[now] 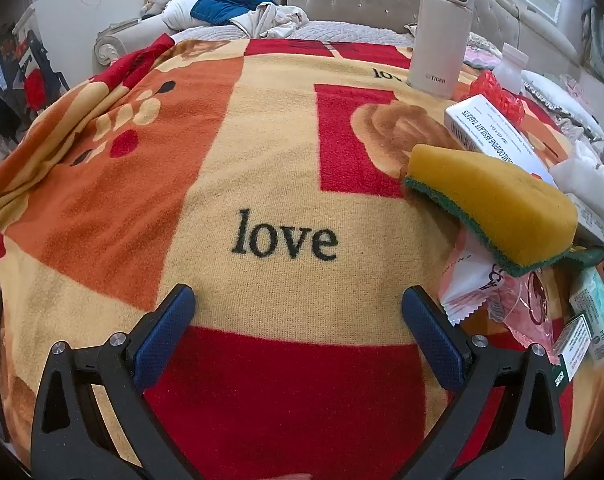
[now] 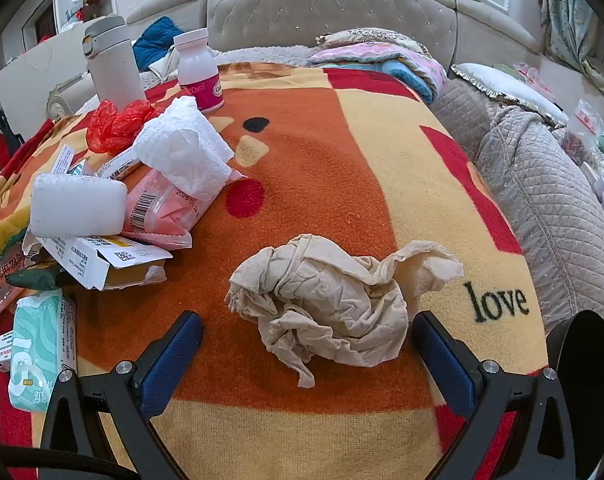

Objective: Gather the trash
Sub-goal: 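Move both tools over the cluttered blanket toward the items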

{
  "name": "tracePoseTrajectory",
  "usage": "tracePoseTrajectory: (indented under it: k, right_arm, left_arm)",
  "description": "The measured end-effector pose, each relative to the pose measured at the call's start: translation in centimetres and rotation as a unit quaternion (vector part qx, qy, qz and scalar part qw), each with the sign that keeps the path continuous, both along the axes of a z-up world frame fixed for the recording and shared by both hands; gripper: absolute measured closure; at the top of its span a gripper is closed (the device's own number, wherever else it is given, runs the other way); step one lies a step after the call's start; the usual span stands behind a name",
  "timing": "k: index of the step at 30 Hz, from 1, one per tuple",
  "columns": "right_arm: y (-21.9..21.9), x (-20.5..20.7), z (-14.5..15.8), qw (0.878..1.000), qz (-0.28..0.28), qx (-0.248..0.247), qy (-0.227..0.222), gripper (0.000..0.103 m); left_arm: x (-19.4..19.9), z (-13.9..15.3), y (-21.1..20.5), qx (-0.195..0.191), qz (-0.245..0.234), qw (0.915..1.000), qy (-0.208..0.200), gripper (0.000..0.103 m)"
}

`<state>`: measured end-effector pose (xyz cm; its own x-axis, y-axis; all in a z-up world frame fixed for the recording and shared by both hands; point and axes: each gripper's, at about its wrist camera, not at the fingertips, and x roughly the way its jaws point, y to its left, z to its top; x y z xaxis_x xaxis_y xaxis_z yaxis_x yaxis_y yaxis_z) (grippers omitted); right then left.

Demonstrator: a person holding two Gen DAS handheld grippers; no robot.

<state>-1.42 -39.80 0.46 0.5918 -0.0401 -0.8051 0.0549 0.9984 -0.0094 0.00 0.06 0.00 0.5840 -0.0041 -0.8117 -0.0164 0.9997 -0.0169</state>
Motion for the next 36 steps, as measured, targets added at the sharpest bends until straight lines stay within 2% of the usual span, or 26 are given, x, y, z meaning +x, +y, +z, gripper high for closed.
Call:
tracePoseTrajectory:
  k: [5, 8, 13, 15, 19, 20, 21, 24, 26, 29, 31, 36]
  right_arm:
    - [-0.1, 0.1, 0.0, 1.0, 0.0, 0.002, 0.001, 0.0]
    - [-0.2, -0.4, 0.2, 1.0, 0.001, 0.009, 0.013, 0.0]
    - [0.0, -2.2, 0.5, 0.998, 0.043, 0.009, 0.054, 0.0]
    - [0.3, -3.3, 0.3, 0.997, 0.045, 0.012, 0.063, 0.0]
    - [0.7, -6.1, 0.2, 0.998, 0.041, -0.002, 0.051, 0.0]
    - [0.7, -6.0, 0.2, 0.998, 0.039, -0.001, 0.058, 0.0]
    - [0.7, -6.1, 0.4, 0.996, 0.031, 0.003, 0.084, 0.0]
    - [0.8, -7.3, 0.7, 0.995, 0.023, 0.011, 0.097, 0.0]
    - [0.6, -8.2, 1.0, 0.995, 0.015, 0.032, 0.093, 0.0]
    - [0.4, -9.6, 2.3, 0.993, 0.008, 0.091, 0.077, 0.0]
    - [0.3, -10.3, 3.5, 0.991, 0.001, 0.122, 0.053, 0.0]
    - [1.7, -11.6, 6.6, 0.994, -0.015, 0.104, -0.013, 0.0]
  left_arm:
    - [-0.2, 0.1, 0.3, 0.002, 0.004, 1.0, 0.002, 0.0]
    - [0.2, 0.1, 0.4, 0.004, 0.005, 0.9998, 0.017, 0.0]
    - [-2.7, 1.3, 0.2, 0.0, 0.015, 0.9999, -0.005, 0.001]
    - [-3.5, 2.1, -0.1, -0.001, 0.013, 0.9998, -0.013, 0.001]
    - [-5.4, 4.2, -1.2, -0.003, 0.004, 0.9993, -0.036, 0.001]
    - [-5.9, 4.8, -1.5, -0.007, 0.001, 0.9991, -0.041, 0.001]
    - [-6.0, 5.0, -1.7, -0.01, -0.001, 0.999, -0.043, 0.001]
    - [-7.5, 6.3, -2.9, -0.019, -0.01, 0.9983, -0.055, 0.001]
    - [-8.1, 6.9, -3.9, -0.022, -0.02, 0.9979, -0.057, 0.001]
    - [-9.4, 7.7, -5.2, -0.026, -0.032, 0.997, -0.065, 0.001]
    - [-10.1, 8.4, -6.1, -0.03, -0.04, 0.9961, -0.072, 0.001]
    - [-11.4, 10.1, -8.2, -0.033, -0.059, 0.993, -0.097, 0.001]
